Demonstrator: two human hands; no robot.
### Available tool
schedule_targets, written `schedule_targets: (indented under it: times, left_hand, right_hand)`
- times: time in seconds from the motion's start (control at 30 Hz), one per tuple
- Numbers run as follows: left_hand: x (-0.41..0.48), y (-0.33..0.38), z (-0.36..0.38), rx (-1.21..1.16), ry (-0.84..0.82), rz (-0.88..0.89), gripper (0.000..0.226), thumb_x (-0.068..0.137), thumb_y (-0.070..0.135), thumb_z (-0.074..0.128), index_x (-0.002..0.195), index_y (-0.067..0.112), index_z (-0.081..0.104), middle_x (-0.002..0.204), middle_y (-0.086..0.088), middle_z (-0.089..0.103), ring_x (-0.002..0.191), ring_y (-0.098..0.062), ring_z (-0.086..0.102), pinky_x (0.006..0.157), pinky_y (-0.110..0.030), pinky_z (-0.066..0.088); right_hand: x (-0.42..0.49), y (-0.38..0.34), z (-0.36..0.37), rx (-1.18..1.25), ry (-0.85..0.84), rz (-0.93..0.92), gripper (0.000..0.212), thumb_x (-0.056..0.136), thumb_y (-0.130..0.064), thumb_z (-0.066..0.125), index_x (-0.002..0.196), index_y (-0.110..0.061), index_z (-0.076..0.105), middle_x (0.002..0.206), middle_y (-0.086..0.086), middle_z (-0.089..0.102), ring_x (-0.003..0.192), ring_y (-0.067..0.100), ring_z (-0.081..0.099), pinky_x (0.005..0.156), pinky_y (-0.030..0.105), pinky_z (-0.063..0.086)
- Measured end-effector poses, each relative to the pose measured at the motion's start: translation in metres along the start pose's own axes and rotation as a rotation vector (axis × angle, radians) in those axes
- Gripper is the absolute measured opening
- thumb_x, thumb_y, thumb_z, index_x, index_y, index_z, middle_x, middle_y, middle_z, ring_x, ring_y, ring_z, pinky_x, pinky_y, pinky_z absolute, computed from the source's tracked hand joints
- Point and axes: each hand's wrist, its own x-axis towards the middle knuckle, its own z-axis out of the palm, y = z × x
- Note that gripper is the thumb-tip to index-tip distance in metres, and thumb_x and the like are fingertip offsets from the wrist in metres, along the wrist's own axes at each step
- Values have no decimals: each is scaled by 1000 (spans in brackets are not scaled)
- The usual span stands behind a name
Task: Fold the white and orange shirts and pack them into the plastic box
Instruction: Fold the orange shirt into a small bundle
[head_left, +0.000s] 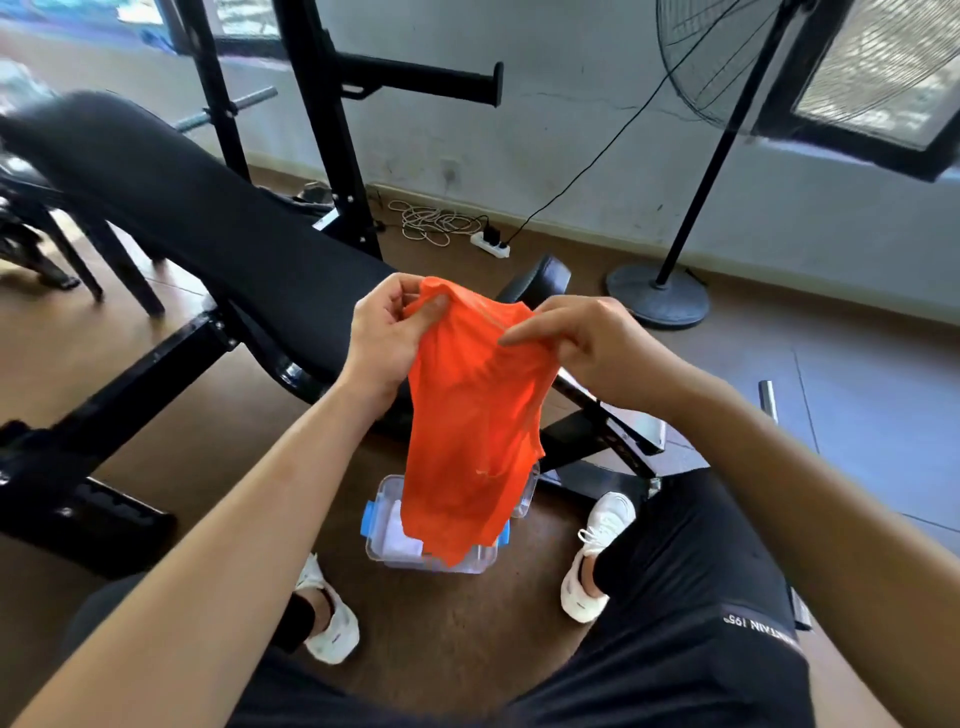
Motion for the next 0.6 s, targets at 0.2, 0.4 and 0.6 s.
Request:
schedule_targets:
  times: [0.2,0.4,0.6]
  left_hand:
    - [-10,-20,-6,-15,97,-70,12,90,14,74,96,23,69,92,0,69,82,-13,61,71,-24,52]
    - [-64,-58,3,107,203,-105,22,84,6,76,89,24,64,83,6,67,69,-4,61,69,-21,49]
    - [-116,-115,36,101,-36,-290,22,84,13,80,100,19,66,93,1,74,85,-10,71,83,-31,58]
  right_hand:
    - [20,-14,1,374,128,140,60,74,26,47,108,-15,75,110,1,75,102,12,70,95,32,57]
    - [40,-22,-2,491,256,223,48,80,22,53,114,-6,72,101,2,71,80,4,68,77,28,60]
    - [38,-21,-7,476,296,248,44,85,17,56,117,-9,71,106,8,72,97,29,71,84,43,63]
